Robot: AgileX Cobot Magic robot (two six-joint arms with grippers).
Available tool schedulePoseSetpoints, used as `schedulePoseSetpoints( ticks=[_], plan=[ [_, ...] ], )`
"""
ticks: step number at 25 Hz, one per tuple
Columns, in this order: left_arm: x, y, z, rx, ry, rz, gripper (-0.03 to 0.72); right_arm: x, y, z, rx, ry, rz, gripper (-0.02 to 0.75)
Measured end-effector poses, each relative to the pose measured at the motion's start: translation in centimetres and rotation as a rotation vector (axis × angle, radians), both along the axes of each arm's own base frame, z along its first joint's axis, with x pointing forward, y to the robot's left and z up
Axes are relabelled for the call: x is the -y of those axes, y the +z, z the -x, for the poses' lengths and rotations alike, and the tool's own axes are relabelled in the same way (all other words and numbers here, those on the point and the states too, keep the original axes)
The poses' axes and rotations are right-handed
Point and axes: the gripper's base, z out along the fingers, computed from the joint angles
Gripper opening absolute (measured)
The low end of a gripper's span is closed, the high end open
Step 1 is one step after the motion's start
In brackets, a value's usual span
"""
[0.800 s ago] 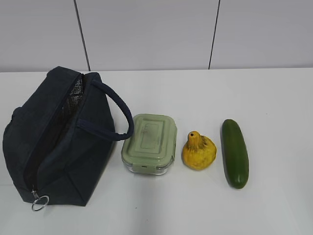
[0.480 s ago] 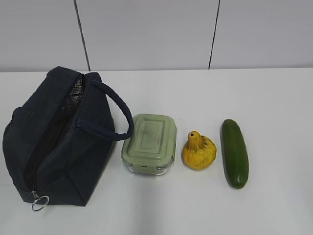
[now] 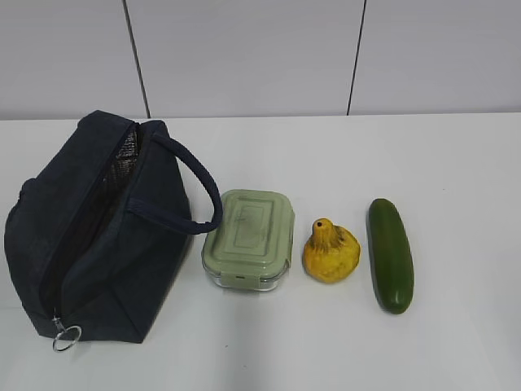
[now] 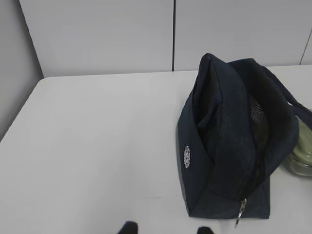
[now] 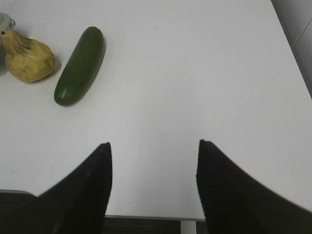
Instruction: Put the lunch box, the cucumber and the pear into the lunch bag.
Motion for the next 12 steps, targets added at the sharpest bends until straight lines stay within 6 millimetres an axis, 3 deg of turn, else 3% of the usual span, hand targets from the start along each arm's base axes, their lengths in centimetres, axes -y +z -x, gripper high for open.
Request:
schedulePoseSetpoints(
  ticks=[12],
  plan=[
    [0.25, 0.01, 0.01, 0.000, -0.024, 0.026, 0.237, 0.00, 0.00, 0.00, 0.000, 0.000, 0.000, 0.438]
  ],
)
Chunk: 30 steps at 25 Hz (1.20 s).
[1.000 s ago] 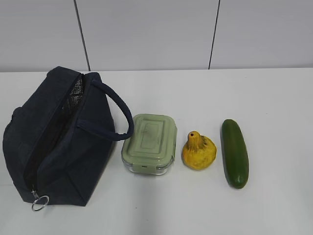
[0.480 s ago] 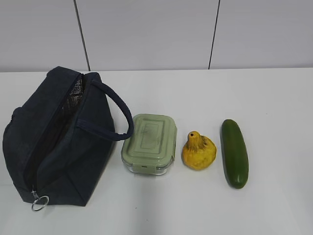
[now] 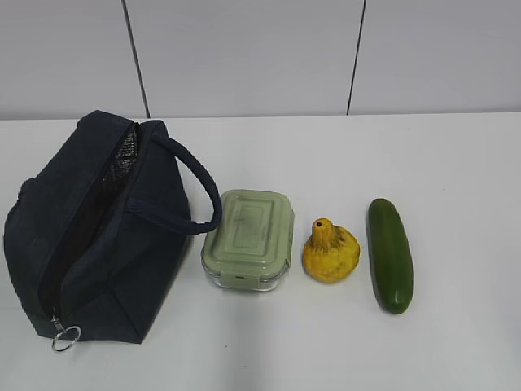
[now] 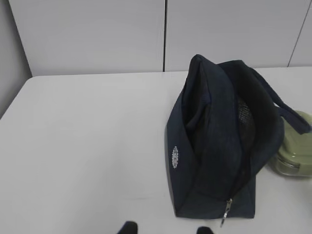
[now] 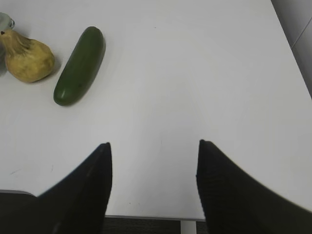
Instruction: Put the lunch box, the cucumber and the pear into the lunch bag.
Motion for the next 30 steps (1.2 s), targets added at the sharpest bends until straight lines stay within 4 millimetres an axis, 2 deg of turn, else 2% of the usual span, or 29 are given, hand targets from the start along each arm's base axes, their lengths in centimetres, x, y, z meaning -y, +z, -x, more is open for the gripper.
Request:
schedulePoseSetpoints(
  ticks=[4, 7, 9, 13, 16, 19, 23, 26, 30],
  plan=[
    [0.4, 0.1, -0.2, -0.020, -0.084, 0.043, 0.237, 0.0, 0.0, 0.0, 0.000, 0.002, -0.003, 0.438],
    [0.5, 0.4, -1.3, -0.112, -0.162, 0.034, 0.237, -0.2, 0.0, 0.0, -0.008, 0.012, -0.017, 0.438],
    [0.6, 1.3, -2.2, -0.166, -0.218, 0.012, 0.237, -0.4, 0.4, -0.3, -0.048, 0.029, -0.043, 0.438],
    [1.6, 4.2, -4.8, -0.249, -0.323, 0.001, 0.260, -1.3, 1.5, -2.4, -0.175, 0.078, -0.126, 0.438],
    [2.7, 6.7, -7.2, -0.285, -0.350, 0.010, 0.307, -2.1, 2.5, -4.4, -0.268, 0.119, -0.216, 0.438],
    [3.7, 7.6, -10.2, -0.352, -0.345, -0.002, 0.362, -2.5, 2.9, -6.7, -0.349, 0.124, -0.261, 0.438],
    [5.0, 6.8, -14.1, -0.423, -0.332, -0.012, 0.383, -2.6, 2.6, -10.2, -0.378, 0.124, -0.272, 0.438],
    [5.8, 5.5, -16.7, -0.486, -0.322, -0.026, 0.386, -2.8, 2.2, -13.0, -0.377, 0.134, -0.283, 0.438],
    [6.4, 3.4, -19.4, -0.557, -0.306, -0.083, 0.386, -3.1, 0.7, -16.2, -0.423, 0.173, -0.277, 0.438]
  ],
)
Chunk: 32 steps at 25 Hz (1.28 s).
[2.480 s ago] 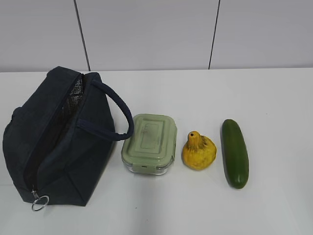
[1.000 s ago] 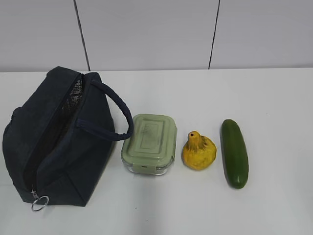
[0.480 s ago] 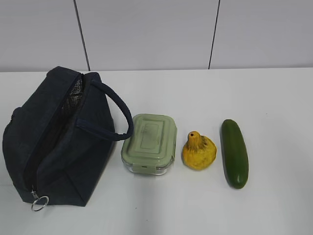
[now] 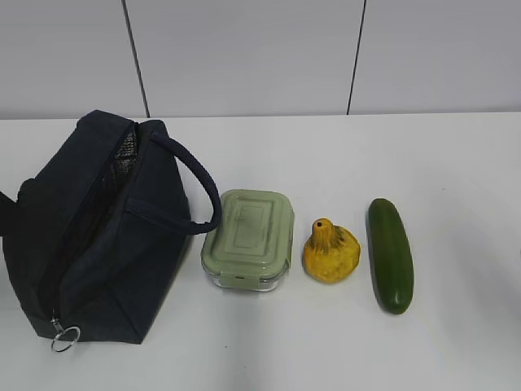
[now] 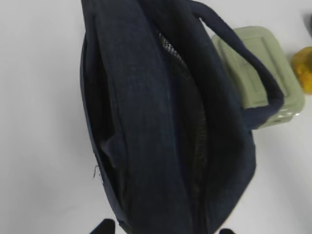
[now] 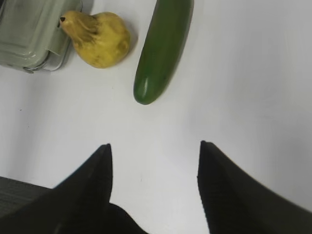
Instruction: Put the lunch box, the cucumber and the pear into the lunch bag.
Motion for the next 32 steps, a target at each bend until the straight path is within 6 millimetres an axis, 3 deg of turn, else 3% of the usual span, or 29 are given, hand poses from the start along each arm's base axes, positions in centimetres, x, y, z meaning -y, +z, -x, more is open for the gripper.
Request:
schedulePoseSetpoints(
  ticks=[5, 12, 17, 20, 23, 29, 32],
  plan=[
    [0.5, -1.4, -2.2, -0.002, 0.004, -0.030, 0.386, -0.2, -2.1, -2.9, -0.046, 0.040, 0.009, 0.438],
    [0.4, -3.0, -4.0, -0.026, 0.021, -0.064, 0.386, -0.6, -3.6, -4.8, -0.063, 0.080, -0.016, 0.438],
    [-1.2, -3.6, -4.9, -0.045, 0.089, -0.060, 0.361, -0.6, -2.9, -6.3, -0.032, 0.086, -0.017, 0.438],
    [-1.0, -3.6, -4.9, -0.054, 0.060, -0.015, 0.323, -0.8, -2.0, -7.4, -0.007, 0.083, -0.037, 0.438],
    [-0.6, -3.6, -4.9, -0.064, 0.040, 0.020, 0.267, -0.9, -1.3, -8.5, 0.010, 0.083, -0.059, 0.438],
    [-0.5, -4.3, -5.3, -0.098, 0.028, 0.015, 0.027, -1.2, -1.9, -9.6, -0.030, 0.098, -0.079, 0.438],
    [-0.5, -4.3, -5.3, -0.098, 0.026, 0.014, -0.010, -1.2, -2.8, -10.1, -0.065, 0.102, -0.079, 0.438]
  ],
)
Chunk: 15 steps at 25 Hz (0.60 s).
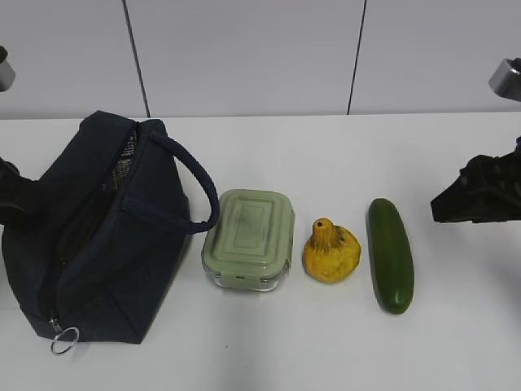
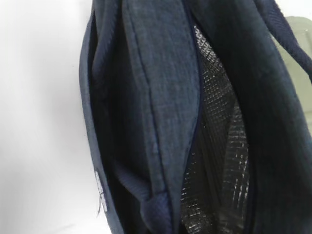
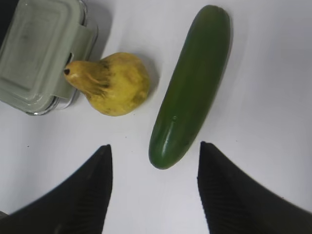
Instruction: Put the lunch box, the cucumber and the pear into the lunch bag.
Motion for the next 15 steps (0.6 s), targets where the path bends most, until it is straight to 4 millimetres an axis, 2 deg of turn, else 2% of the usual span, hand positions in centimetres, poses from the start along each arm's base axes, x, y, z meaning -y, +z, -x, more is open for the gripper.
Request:
schedulePoseSetpoints(
  ticks=[7, 12, 15],
  plan=[
    [0.0, 0.0, 0.0, 0.004, 0.001, 0.001, -0.013, -0.7, -2.2, -2.8, -0.116, 0.026, 0.013, 0.438],
    [0.0, 0.0, -0.1, 0.006, 0.001, 0.001, -0.013, -3.5, -2.5, -5.1, -0.178, 0.054, 0.203, 0.438],
    [0.0, 0.0, -0.1, 0.006, 0.001, 0.001, -0.013, -4.9, -2.2, -6.8, -0.169, -0.010, 0.279, 0.438]
  ],
)
